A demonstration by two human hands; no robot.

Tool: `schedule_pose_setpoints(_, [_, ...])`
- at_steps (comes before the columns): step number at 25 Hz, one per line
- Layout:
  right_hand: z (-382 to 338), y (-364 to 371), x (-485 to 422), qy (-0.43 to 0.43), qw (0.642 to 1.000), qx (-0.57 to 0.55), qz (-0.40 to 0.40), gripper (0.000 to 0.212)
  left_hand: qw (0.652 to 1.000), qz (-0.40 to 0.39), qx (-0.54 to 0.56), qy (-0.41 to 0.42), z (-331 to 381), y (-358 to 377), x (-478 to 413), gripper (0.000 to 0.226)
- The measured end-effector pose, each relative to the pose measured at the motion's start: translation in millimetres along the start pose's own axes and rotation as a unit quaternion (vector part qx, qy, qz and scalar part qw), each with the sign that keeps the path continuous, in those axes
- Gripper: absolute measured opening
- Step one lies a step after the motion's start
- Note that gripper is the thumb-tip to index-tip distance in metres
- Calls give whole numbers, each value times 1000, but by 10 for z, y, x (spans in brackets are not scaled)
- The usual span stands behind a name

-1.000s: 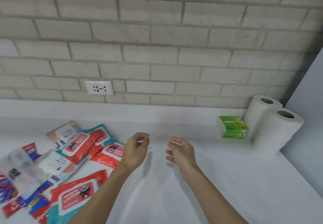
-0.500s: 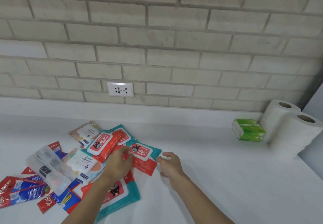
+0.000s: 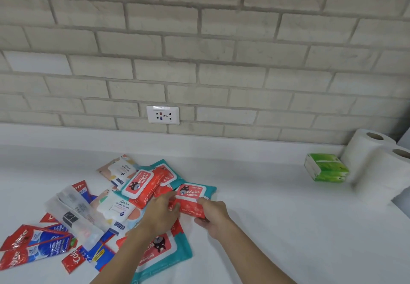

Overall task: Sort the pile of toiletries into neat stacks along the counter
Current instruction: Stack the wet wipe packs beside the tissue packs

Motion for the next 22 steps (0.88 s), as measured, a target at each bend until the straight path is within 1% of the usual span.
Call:
schedule_pose_setpoints(3, [-12,39,-26,8,1000,10,10,45,1000,5,-20,2,-46,23,7,36])
schedule_pose_setpoints(6, [-24,54,-62,18,999,30,19,53,1000,2,-26,4,-42,20,7,31])
schedule_pose_setpoints(10, [-12,62,-88,11,1000,16,24,53,999,-21,-37,11,-25,11,-10,29])
schedule_pose_setpoints(16, [53,18,-96,9,999,-48,8,57,999,-33,-3,-6,-44,14,-2,27])
schedule_pose_setpoints(22, [37,-164,-30,-10,999,-43,5,55,996,-56,68,-27,9,15,53,21])
Point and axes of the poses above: each hand's wrist, its own x-axis away from the middle knuckle, its own y-axis out of the palm, z = x × y, the point moved 2 cm from there along -x, towards the middle knuckle, and after that the axes turned 8 degrees about -x, right-handed, at the moved point
